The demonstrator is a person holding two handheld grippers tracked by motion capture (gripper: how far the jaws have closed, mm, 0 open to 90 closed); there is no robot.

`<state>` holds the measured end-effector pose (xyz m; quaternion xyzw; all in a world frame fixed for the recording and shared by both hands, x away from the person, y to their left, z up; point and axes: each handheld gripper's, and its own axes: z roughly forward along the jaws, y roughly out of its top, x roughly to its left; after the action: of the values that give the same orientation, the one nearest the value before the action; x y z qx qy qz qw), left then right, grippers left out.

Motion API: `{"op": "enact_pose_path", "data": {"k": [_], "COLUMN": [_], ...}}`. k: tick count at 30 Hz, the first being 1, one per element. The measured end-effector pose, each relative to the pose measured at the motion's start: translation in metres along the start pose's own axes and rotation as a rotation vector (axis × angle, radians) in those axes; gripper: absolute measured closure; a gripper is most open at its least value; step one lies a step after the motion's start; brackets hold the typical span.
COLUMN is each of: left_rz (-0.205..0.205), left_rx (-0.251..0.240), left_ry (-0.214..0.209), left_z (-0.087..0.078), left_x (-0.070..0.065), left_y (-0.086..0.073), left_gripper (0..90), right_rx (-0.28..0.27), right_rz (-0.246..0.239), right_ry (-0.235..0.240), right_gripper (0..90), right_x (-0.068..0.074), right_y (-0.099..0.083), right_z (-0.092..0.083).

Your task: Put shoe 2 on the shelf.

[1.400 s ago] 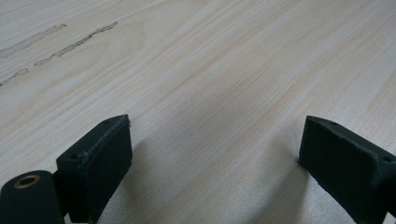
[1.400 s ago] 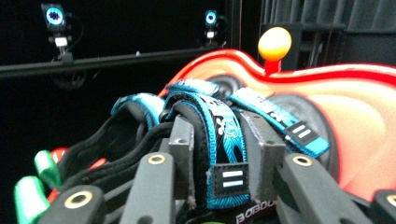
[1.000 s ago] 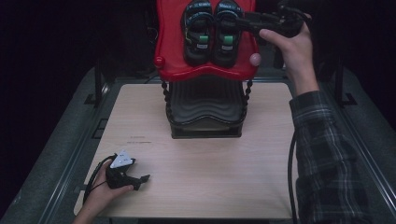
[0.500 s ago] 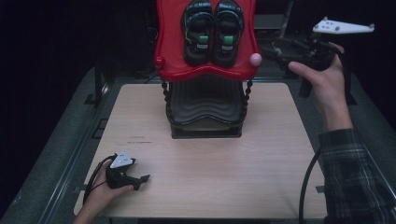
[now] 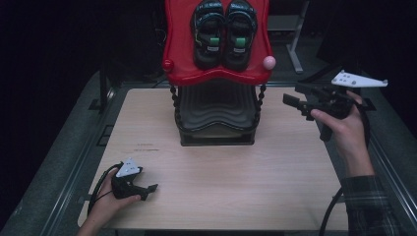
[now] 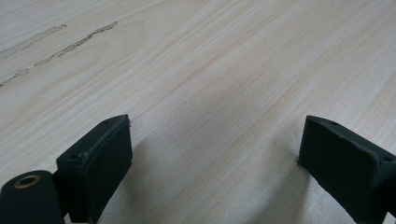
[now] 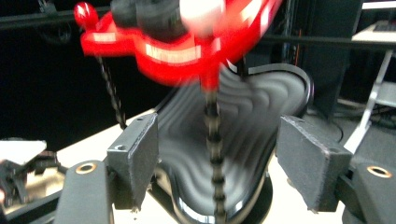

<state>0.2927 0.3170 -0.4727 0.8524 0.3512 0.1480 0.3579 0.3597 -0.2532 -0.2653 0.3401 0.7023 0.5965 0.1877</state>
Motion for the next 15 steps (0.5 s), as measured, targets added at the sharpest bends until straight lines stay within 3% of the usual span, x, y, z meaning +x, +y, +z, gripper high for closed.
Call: {"op": "enact_pose_path", "data": {"k": [9,15], "left_rz": [0.000,-0.002], "left_rx": [0.001,0.000], "left_ry": [-0.001,0.001], "left_z": [0.000,0.000], "left_x": [0.000,0.000], "left_y": [0.000,0.000], "left_gripper": [8.9,8.9], "right_rx": [0.079,0.152], "right_rz": [0.036,0.057], "right_ry": [-0.009,-0.041], "right_gripper": [29.0,28.8], "right_x": [-0.002,-0.002], "right_y": [-0.059,-0.099], "right_z": [-0.007,-0.011]}}
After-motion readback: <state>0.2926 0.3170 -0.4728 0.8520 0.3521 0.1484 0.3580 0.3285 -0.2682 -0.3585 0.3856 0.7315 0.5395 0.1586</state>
